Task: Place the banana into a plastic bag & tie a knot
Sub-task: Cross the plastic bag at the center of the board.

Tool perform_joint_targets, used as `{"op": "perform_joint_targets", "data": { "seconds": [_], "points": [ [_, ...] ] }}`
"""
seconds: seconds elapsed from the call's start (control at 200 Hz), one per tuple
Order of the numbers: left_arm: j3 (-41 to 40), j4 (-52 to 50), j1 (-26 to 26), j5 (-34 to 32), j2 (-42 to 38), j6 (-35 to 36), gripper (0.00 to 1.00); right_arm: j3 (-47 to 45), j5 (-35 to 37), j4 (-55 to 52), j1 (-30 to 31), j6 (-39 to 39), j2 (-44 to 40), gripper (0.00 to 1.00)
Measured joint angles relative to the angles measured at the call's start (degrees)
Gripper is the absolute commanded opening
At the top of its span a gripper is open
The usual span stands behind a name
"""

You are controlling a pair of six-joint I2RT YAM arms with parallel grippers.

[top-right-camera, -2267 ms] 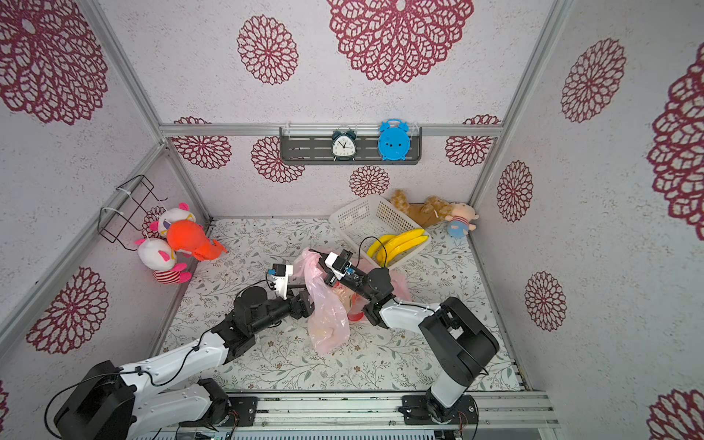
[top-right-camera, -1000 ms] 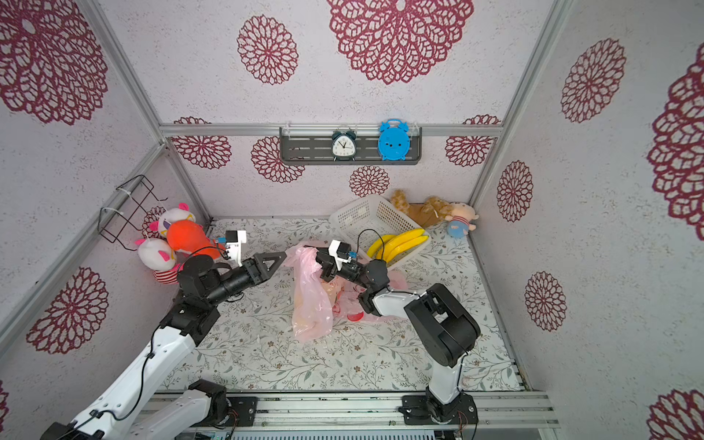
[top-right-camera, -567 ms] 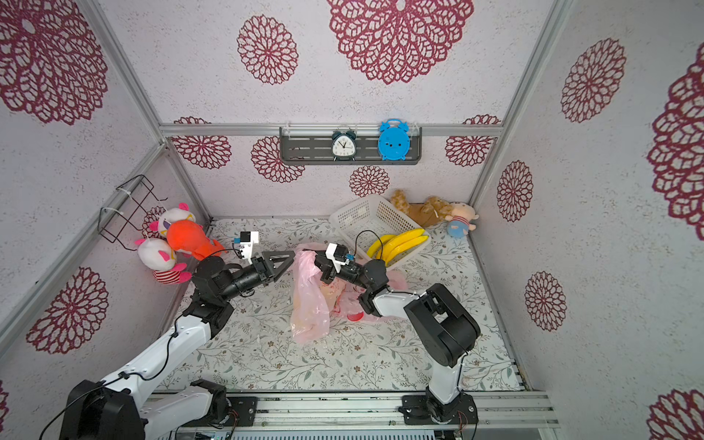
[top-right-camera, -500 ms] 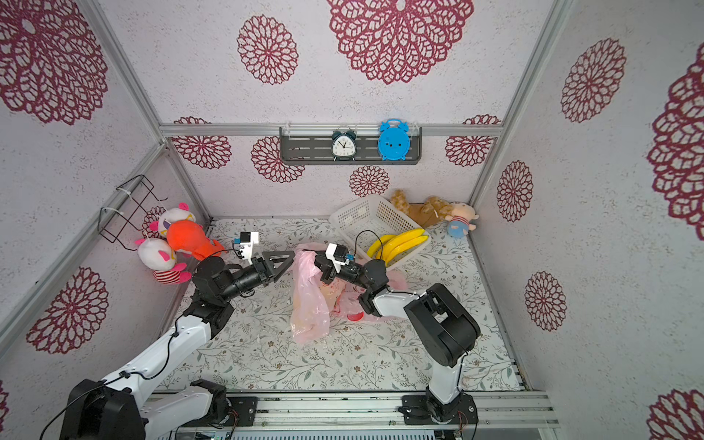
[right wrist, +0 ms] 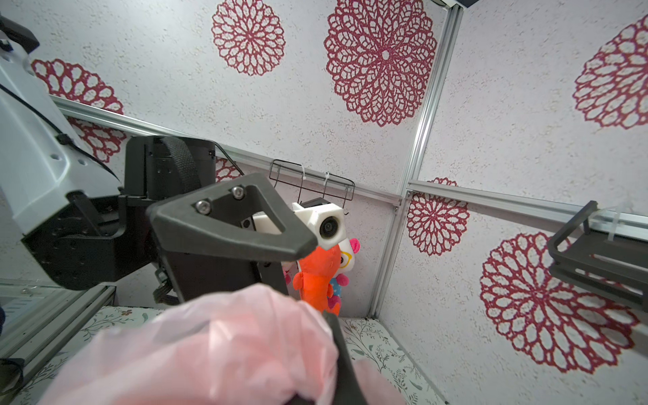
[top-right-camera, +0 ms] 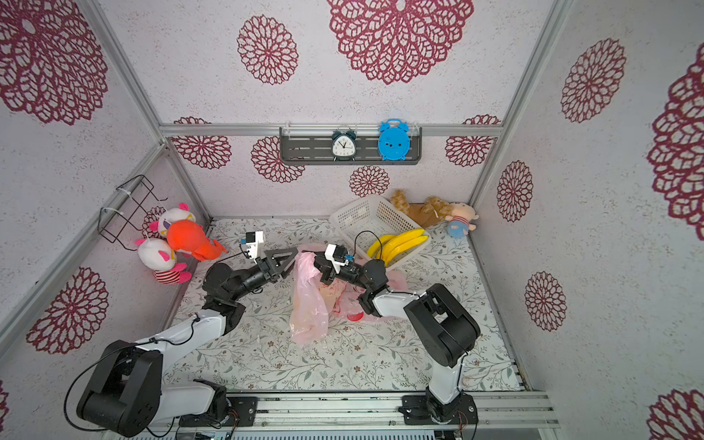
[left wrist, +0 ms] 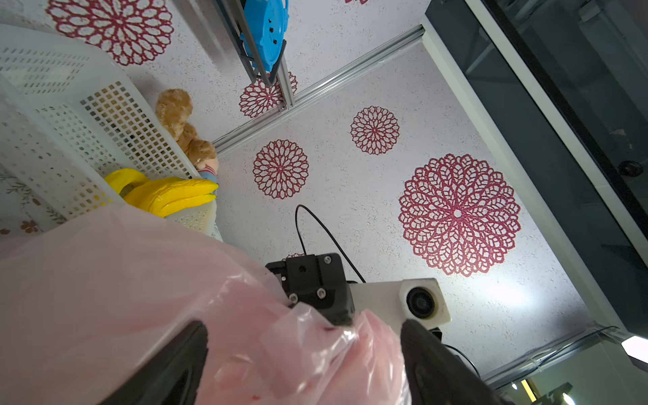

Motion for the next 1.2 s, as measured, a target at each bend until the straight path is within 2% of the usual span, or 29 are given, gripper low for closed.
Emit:
{"op": "perform_joint_targets", "data": {
  "seconds": [0.395, 0.685, 0.795, 0.955, 1.201],
  "points": [
    [-3.96, 0.31, -2.67, -3.04, -8.20, -0.26, 0.91, 0.00, 0.28, -0.31, 0.00, -0.37, 0.83, 0.00],
    [-3.93, 0.13, -2.69, -4.50, -6.21, -0.33, 0.90, -0.11, 0.28, -0.26, 0.00, -0.37, 0.83, 0.00],
    [-4.02, 0.15, -2.67, -5.25, -4.76, -0.35, 0.84, -0.11, 0.26, -0.26, 0.00, -0.31, 0.83, 0.00],
    [-4.04, 0.98, -2.40, -6.23, -3.45, -0.94, 0.64, -0.11, 0.22, -0.28, 0.00, -0.28, 0.83, 0.00],
    [-3.72, 3.72, -1.51, -6.45, -2.45, -1.62, 0.62, -0.11, 0.00, -0.24, 0.00, -0.26, 0.83, 0.00]
  ]
}}
